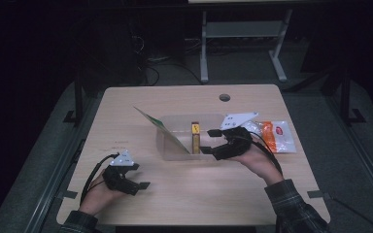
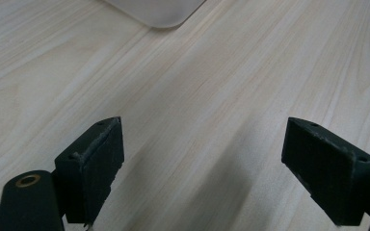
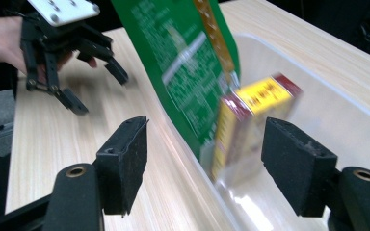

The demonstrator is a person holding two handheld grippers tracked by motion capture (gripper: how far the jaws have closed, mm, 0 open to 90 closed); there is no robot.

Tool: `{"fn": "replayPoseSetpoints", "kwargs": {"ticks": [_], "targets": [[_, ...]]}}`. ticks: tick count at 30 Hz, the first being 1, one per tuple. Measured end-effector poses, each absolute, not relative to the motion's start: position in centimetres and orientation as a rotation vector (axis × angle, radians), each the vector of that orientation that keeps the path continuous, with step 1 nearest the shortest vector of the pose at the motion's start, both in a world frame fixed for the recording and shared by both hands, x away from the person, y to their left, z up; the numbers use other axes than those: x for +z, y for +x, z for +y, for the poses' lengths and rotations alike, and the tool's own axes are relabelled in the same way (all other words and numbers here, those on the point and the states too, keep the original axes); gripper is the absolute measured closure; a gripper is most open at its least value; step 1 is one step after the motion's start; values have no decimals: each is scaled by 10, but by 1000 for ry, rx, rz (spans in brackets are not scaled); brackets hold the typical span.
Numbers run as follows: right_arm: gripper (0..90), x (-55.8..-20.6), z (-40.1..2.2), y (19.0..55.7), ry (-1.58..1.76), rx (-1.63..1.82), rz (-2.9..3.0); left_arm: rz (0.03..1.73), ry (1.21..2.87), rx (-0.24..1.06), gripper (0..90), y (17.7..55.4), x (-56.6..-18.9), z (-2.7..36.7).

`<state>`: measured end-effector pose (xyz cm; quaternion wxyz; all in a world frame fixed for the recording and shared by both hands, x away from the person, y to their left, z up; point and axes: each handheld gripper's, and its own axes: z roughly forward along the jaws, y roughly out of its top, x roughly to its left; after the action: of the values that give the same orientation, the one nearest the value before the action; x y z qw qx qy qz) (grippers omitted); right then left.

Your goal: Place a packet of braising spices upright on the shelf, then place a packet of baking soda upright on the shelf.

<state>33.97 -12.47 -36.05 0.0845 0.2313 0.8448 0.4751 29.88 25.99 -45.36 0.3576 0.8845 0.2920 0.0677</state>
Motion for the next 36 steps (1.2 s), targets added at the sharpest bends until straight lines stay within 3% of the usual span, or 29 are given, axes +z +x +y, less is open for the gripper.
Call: {"fn": "replayPoseSetpoints", "kwargs": {"ticks": [11,14,15,17,19,20,21,25,36], "targets": [[356,-368,-182,360,892,1349,2395,756,2293,191,146,298,-454,261],[464,-379,-204,380,1044,1282,2320,772,2287,183,146,298,-454,261],[464,-379,-204,380,1044,1282,2320,772,2287,183,146,298,-454,261],[577,-392,-217,399,1163,1196,2273,768,2289,190,146,299,-455,262],[609,-397,-220,406,1200,1166,2261,769,2286,188,146,299,-455,262],[702,-406,-224,421,1257,1061,2253,771,2285,188,146,299,-455,262],[702,-406,-224,421,1257,1061,2253,771,2285,188,146,299,-455,262],[894,-422,-235,450,1353,1019,2147,768,2287,185,146,299,-455,262],[895,-451,-239,479,1458,887,2114,767,2286,173,146,298,-456,261]]}}
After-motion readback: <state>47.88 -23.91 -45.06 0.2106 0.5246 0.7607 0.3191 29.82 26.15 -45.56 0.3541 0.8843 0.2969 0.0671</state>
